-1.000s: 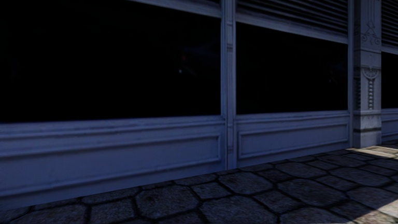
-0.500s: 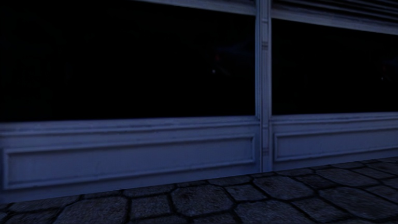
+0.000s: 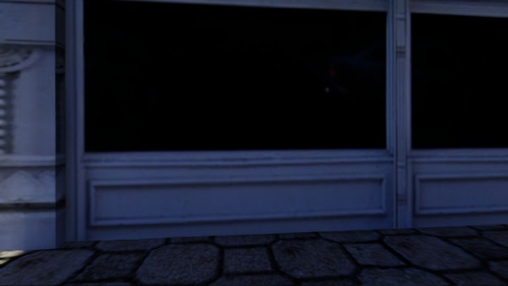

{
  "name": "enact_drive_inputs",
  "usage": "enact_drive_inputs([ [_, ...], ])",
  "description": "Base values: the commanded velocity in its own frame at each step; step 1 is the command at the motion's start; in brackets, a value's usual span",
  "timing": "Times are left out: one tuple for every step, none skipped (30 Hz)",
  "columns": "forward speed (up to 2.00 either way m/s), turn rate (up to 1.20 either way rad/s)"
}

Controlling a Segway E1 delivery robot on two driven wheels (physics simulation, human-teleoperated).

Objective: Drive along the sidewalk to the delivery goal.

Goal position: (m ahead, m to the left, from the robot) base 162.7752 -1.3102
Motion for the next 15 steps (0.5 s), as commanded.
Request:
enact_drive_inputs([
  [0.00, 0.54],
  [0.00, 0.54],
  [0.00, 0.54],
  [0.00, 0.54],
  [0.00, 0.54],
  [0.00, 0.54],
  [0.00, 0.54],
  [0.00, 0.54],
  [0.00, 0.54],
  [0.00, 0.54],
  [0.00, 0.54],
  [0.00, 0.54],
  [0.00, 0.54],
  [0.00, 0.54],
  [0.00, 0.54],
])
